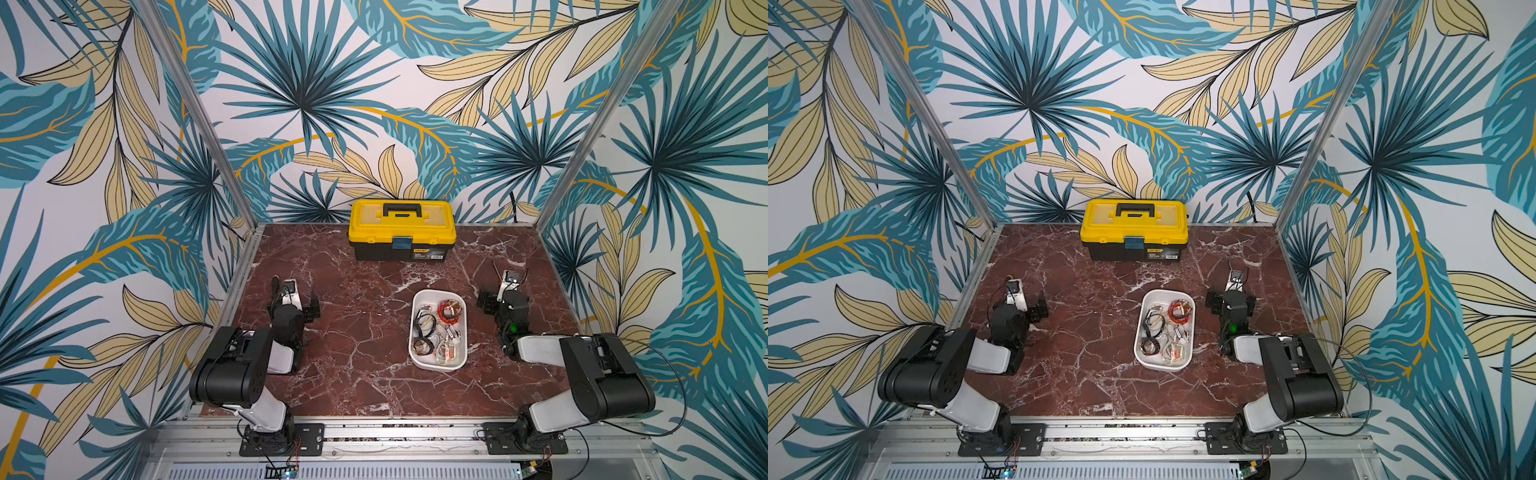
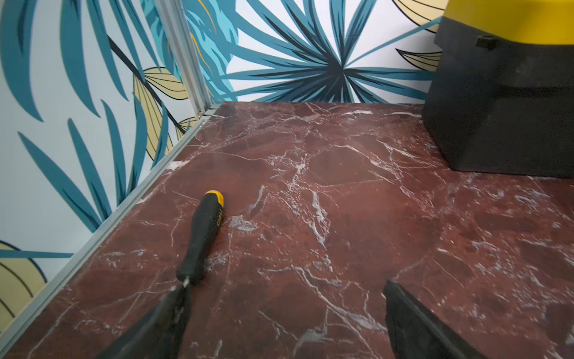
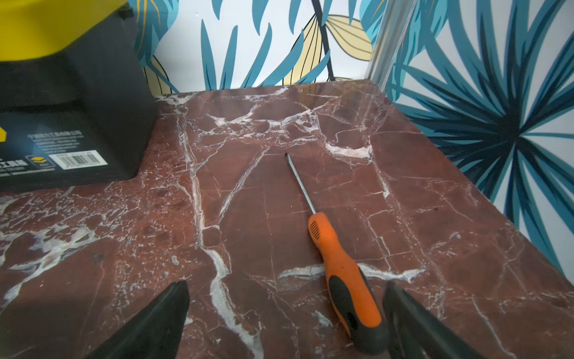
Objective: Put the watch into the storage box
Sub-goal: Reset both arms
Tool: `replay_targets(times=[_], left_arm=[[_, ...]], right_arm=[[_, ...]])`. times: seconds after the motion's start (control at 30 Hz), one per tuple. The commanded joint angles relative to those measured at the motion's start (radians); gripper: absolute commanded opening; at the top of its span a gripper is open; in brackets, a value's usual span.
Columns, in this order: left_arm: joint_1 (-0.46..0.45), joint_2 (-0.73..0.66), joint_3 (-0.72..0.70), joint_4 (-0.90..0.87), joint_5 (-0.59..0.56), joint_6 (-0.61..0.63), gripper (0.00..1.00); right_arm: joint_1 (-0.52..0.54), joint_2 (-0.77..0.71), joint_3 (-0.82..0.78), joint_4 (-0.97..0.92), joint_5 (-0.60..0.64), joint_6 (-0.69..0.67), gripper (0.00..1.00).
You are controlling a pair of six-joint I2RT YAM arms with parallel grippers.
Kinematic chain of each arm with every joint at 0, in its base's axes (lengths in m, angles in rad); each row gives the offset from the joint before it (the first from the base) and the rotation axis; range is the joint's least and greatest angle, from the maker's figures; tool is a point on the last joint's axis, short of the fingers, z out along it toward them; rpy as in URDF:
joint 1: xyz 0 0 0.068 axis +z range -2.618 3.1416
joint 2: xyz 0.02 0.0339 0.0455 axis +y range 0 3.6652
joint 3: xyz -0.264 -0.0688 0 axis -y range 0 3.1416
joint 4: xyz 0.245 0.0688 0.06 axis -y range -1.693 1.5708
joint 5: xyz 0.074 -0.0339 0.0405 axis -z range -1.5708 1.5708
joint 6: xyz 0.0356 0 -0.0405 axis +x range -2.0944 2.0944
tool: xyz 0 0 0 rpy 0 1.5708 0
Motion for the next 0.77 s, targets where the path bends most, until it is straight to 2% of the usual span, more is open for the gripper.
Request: replay_targets(times=[0.0, 0.07, 0.17, 0.23, 0.73], left_arm=[[0.033, -0.029, 0.064, -0.020, 0.089, 0.012, 1.00], [0.041, -0.006, 0.067, 0.007, 0.112, 0.013, 1.00], [0.046, -0.004, 0.059, 0.028, 0.088, -0.004, 1.00], [0.048, -0.014, 0.077, -0.021, 0.091, -0.007, 1.00], [0.050, -0.011, 0.078, -0.020, 0.070, -0.019, 1.00]], right_arm=[[-0.008, -0.005, -0.007, 0.052, 0.020, -0.015, 1.00], [-0.010, -0.005, -0.009, 0.054, 0.018, -0.013, 1.00], [-0.010, -0.008, -0.011, 0.054, 0.018, -0.014, 1.00], [-0.010, -0.008, -0.011, 0.054, 0.018, -0.013, 1.00], [-0.014, -0.010, -0.009, 0.051, 0.011, -0.010, 1.00]])
